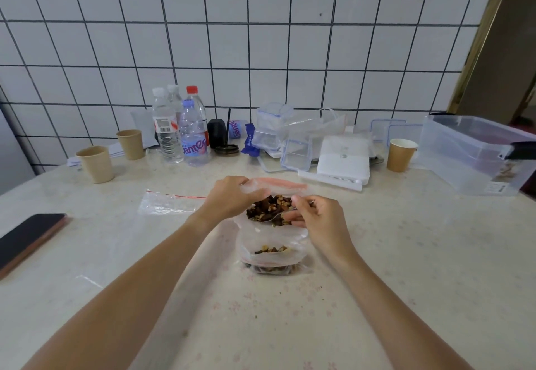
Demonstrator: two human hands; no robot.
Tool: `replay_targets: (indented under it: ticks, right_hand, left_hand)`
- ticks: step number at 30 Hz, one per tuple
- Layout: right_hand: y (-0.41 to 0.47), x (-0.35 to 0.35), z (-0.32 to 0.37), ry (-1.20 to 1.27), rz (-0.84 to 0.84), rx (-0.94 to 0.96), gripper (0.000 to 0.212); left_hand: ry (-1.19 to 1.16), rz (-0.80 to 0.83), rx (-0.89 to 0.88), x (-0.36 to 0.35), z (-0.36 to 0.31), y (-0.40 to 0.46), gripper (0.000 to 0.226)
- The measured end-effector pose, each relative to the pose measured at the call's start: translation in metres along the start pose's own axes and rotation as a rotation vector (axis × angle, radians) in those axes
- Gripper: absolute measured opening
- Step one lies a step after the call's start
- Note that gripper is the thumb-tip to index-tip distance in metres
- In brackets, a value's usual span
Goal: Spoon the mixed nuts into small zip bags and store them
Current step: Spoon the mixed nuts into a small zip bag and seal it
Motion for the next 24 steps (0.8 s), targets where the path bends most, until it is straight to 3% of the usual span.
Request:
replay_targets:
  ticks: [2,6,10,16,24]
  right_hand:
    - [0.000,-0.001,-0.002,0.032,0.006,-0.023,0.024]
    - [-0.001,-0.002,-0.003,0.048,0.027,-0.054,0.023]
    - [-0.003,-0.003,-0.003,0.053,0.052,-0.071,0.024]
    - [-0.001,0.001,0.000,0.080,0.008,-0.120,0.020]
    - [-0.004,-0.001,0.000,0.118,0.017,-0.138,0.022]
  left_hand:
    - [0.005,-0.019,-0.033,-0.004,-0.004,0.003,0.032]
    - [-0.073,-0.047,-0.109,-0.006,-0.008,0.003,0.031]
    - [-0.193,-0.076,-0.140,-0.002,-0.013,-0.003,0.007]
    - [-0.296,-0.164,-0.176,0.001,-0.013,-0.011,0.020]
    - [-0.219,-0.166,-0.167,-0.008,-0.013,-0.015,0.031]
Point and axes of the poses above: each hand's wrist, its own y-axis towards the middle knuckle, its own x-axis out of the back of the hand, z = x × y, the point moved 1 cm from there along y, towards the middle knuckle, and after that the axes turned 5 degrees about x, right-handed, at the moved point
